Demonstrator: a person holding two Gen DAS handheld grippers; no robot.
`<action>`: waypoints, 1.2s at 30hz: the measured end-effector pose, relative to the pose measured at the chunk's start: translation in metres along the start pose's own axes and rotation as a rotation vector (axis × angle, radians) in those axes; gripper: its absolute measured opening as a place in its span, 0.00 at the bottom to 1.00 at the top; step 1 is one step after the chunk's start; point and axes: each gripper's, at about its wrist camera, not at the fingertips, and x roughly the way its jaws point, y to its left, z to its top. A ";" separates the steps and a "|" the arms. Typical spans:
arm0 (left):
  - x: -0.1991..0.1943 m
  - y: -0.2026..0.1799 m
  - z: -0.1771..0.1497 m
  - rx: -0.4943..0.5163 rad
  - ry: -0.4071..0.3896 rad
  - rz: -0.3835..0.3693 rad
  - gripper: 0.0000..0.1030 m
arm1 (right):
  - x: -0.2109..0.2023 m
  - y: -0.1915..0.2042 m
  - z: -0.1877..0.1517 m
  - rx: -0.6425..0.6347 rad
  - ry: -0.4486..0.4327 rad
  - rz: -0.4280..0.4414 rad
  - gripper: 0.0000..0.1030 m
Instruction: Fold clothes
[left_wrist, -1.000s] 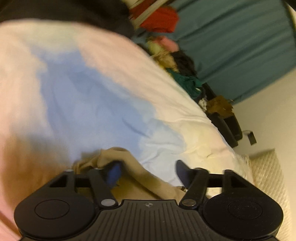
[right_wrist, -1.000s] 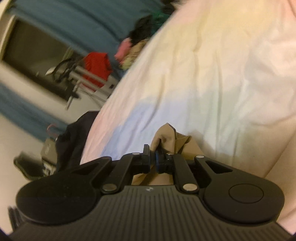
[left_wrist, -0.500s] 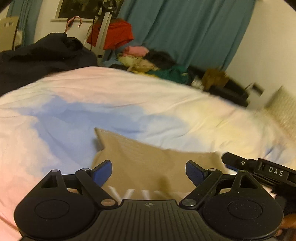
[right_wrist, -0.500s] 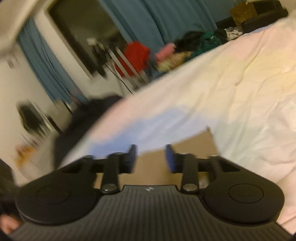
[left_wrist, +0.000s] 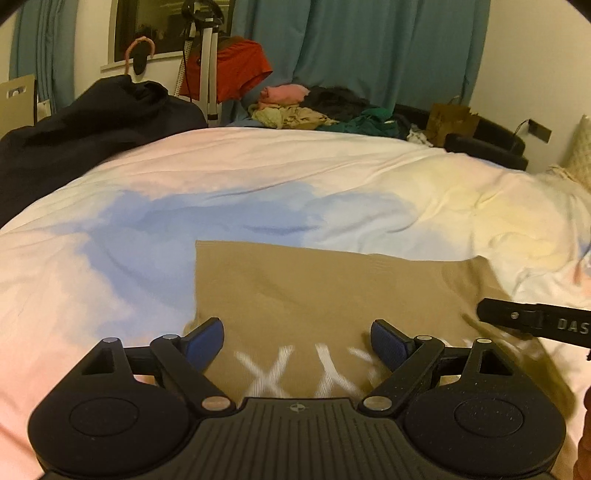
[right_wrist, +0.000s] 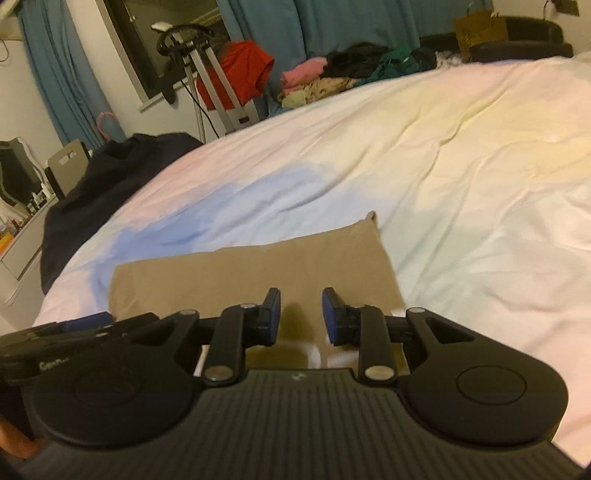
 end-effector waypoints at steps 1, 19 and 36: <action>-0.009 -0.002 -0.001 0.006 -0.006 -0.004 0.86 | -0.009 0.001 -0.002 0.000 -0.006 0.006 0.27; -0.041 0.005 -0.038 -0.113 0.075 -0.027 0.92 | -0.024 0.000 -0.040 -0.028 0.097 -0.045 0.28; -0.086 0.080 -0.080 -0.760 0.088 -0.398 0.88 | -0.028 -0.025 -0.034 0.195 0.108 0.026 0.28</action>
